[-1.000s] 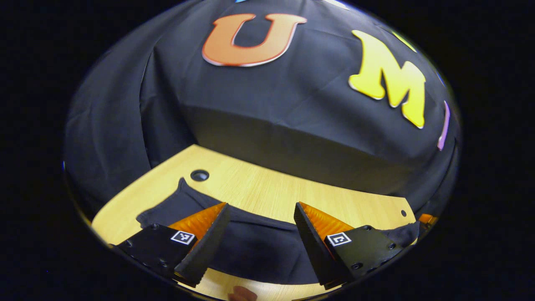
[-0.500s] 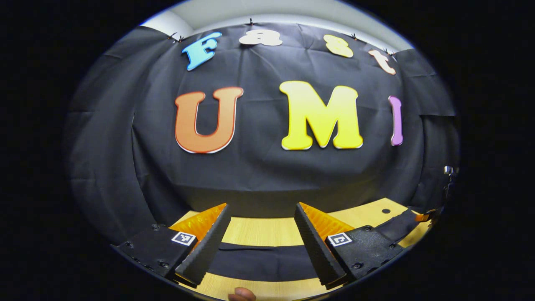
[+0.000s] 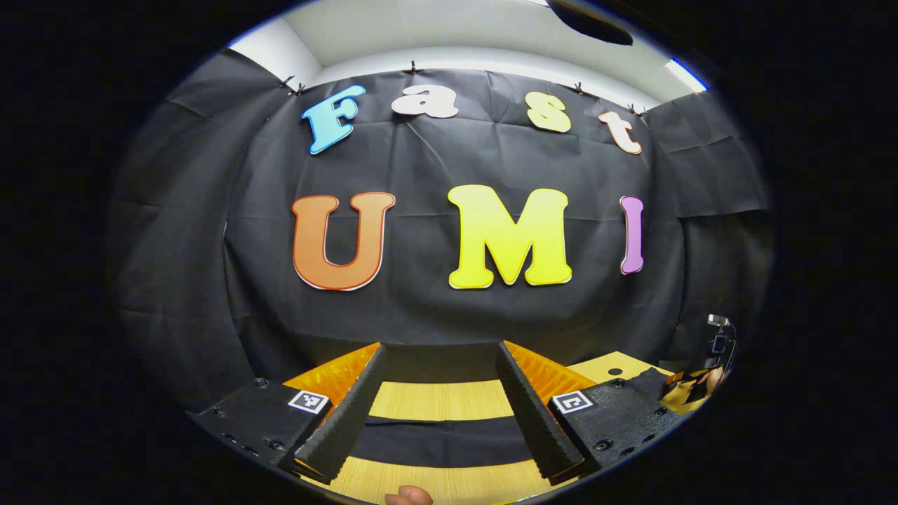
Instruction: Grasp the waist and the cuffs of the jeans and fold them to make the two legs overlap; first hold the waist and fold one-third of the jeans toward the cuffs, then hold the cuffs and fold the remaining one-third in the same direction to finish folding.
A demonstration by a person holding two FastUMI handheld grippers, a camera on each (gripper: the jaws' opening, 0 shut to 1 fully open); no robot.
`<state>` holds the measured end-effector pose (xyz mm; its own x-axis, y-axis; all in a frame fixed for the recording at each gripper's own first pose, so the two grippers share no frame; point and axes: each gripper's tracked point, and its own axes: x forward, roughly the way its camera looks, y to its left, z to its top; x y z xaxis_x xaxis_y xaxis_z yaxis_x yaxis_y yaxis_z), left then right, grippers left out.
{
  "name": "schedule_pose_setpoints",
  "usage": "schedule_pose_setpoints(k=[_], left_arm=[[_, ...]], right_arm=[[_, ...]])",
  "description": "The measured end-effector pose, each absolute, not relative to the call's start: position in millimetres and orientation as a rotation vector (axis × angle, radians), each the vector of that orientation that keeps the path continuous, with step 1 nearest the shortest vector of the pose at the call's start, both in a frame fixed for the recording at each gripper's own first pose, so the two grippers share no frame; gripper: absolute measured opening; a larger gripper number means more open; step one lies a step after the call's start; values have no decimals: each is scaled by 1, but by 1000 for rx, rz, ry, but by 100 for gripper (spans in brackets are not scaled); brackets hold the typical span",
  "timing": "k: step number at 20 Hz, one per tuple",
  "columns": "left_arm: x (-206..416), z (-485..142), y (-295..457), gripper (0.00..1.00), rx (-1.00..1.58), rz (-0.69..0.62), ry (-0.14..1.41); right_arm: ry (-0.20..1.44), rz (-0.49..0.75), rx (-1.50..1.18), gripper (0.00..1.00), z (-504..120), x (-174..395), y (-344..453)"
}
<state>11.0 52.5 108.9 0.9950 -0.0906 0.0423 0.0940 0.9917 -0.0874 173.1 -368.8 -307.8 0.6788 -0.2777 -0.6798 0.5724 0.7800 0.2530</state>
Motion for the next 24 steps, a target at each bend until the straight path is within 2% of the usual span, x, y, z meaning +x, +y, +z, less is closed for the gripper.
schedule_pose_setpoints(k=[1, 2, 3, 5, 8, 11, 13, 15, 18, 19, 20, 24], left_arm=[[10, 109, 54, 99, -94, -86, -35], [10, 110, 57, 99, -96, -80, -35], [10, 111, 58, 100, -98, -81, -37], [11, 113, 56, 99, -101, -89, -35], [14, 108, 53, 99, -101, -100, -14], [14, 107, 48, 99, -88, -114, -7], [14, 105, 51, 99, -76, -114, 1], [14, 104, 53, 99, -84, -111, 6], [11, 106, 61, 99, -85, -99, 0], [10, 107, 64, 90, -84, -95, 2], [9, 107, 69, 99, -84, -90, 2], [8, 104, 81, 99, -100, -74, 5]], right_arm=[[658, -502, 497, 93, -305, 176, -372], [660, -498, 512, 98, -307, 181, -372], [664, -494, 502, 89, -308, 178, -366], [696, -490, 464, 88, -303, 181, -362], [709, -470, 501, 72, -301, 188, -348], [687, -444, 499, 45, -303, 192, -349], [659, -445, 474, 18, -297, 198, -352], [665, -461, 445, 2, -300, 194, -352], [659, -456, 418, 2, -292, 195, -351], [646, -453, 413, 0, -287, 194, -350], [633, -449, 402, 2, -278, 192, -348], [538, -390, 297, 2, -225, 202, -326]])
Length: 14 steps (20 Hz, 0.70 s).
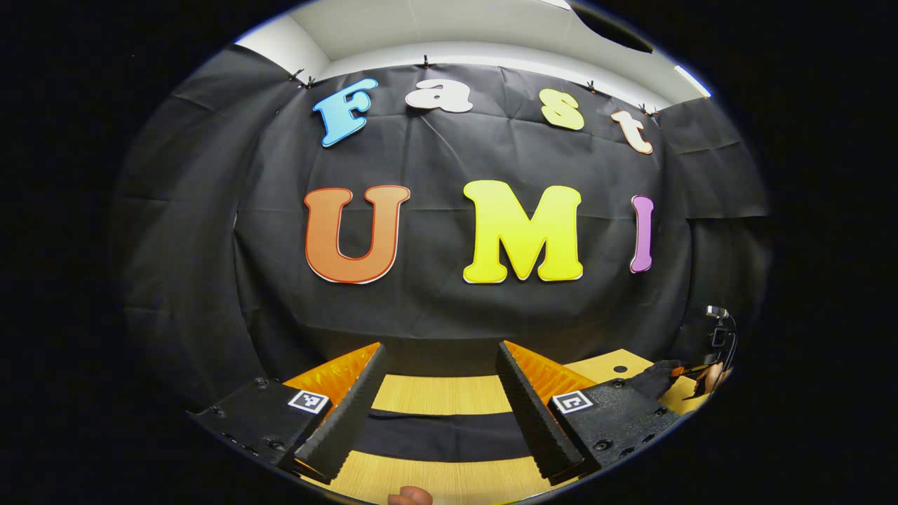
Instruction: Grasp the waist and the cuffs of the jeans and fold them to make the two legs overlap; first hold the waist and fold one-third of the jeans toward the cuffs, then hold the cuffs and fold the remaining one-third in the same direction to finish folding.
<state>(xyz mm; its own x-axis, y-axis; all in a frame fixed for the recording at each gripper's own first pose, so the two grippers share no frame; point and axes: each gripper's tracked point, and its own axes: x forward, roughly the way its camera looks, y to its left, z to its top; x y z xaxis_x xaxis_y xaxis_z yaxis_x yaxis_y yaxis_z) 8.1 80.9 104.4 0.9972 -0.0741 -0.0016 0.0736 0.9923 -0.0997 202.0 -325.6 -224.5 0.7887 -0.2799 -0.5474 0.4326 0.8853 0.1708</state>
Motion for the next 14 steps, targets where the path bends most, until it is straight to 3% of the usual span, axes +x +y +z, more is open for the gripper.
schedule_pose_setpoints(k=[6, 9, 14], left_arm=[[0, 108, 91, 100, -126, -58, -4], [-6, 107, 98, 100, -129, -42, -2], [-24, 100, 124, 99, -122, 7, 18]], right_arm=[[404, -193, 207, 1, -141, 211, -218], [360, -87, 181, 5, -121, 216, -160], [341, 82, 125, 1, -119, 215, -45]])
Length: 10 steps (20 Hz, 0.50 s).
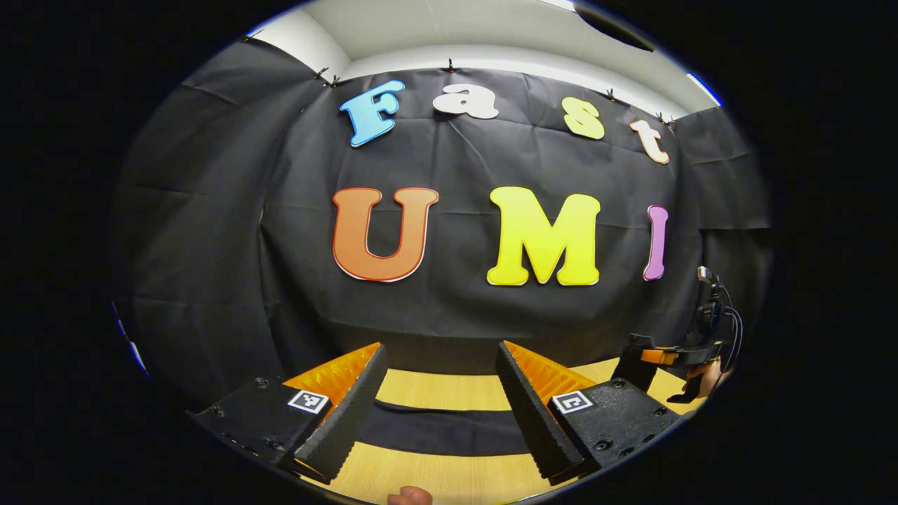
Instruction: Grasp the waist and the cuffs of the jeans and fold them to make the two legs overlap; first hold the waist and fold one-third of the jeans toward the cuffs, then hold the cuffs and fold the remaining one-third in the same direction to finish folding.
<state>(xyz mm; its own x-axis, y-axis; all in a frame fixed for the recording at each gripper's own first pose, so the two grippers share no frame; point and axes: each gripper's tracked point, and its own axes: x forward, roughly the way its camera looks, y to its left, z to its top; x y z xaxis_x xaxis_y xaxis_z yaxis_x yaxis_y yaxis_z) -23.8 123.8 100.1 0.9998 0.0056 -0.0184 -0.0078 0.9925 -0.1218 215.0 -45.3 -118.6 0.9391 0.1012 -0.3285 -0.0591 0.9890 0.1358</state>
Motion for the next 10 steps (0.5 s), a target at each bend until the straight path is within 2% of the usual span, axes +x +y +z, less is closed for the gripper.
schedule_pose_setpoints(k=[10], left_arm=[[-67, 82, 199, 100, -149, 189, 48]], right_arm=[[441, 178, 117, 1, -193, 209, 109]])
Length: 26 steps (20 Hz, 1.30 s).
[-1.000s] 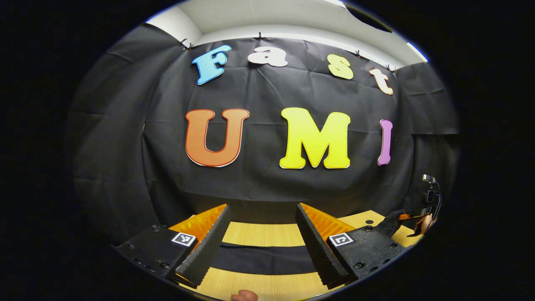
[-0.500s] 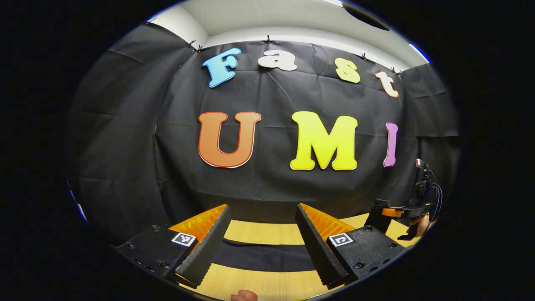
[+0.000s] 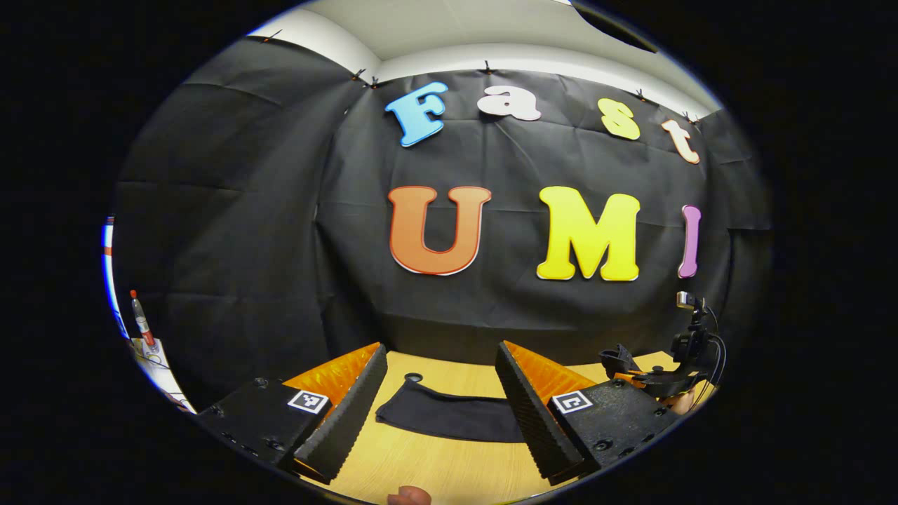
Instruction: Grasp the waist and the cuffs of the jeans and fold them to make the two legs overlap; first hold the waist and fold one-third of the jeans toward the cuffs, then hold the cuffs and fold the remaining one-third in the same direction to finish folding.
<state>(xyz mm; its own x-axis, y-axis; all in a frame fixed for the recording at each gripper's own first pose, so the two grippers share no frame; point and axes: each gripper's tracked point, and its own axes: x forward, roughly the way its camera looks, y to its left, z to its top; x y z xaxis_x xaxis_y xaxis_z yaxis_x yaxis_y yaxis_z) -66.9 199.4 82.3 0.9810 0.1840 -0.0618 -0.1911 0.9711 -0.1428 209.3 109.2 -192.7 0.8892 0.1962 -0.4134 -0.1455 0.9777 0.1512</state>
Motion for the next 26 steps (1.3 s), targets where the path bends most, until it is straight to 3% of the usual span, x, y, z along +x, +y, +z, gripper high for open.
schedule_pose_setpoints(k=[10, 14, 16, 17, 21, 22, 23, 26], left_arm=[[-95, 71, 243, 99, -164, 307, 73], [-101, 68, 253, 99, -169, 326, 80], [-100, 66, 252, 99, -175, 328, 82], [-100, 66, 252, 99, -179, 327, 81], [-97, 61, 249, 99, -197, 310, 91], [-96, 60, 248, 99, -198, 306, 91], [-94, 58, 247, 99, -202, 302, 91], [-85, 48, 240, 99, -242, 280, 116]], right_arm=[[586, 255, 64, 0, -278, 199, 212], [646, 217, 6, 2, -314, 191, 223], [709, 260, 26, 6, -331, 185, 232], [724, 278, 40, 14, -333, 184, 235], [717, 350, 33, 74, -325, 174, 254], [710, 365, 19, 77, -321, 170, 258], [693, 377, 7, 89, -314, 168, 259], [612, 405, -5, 96, -278, 162, 254]])
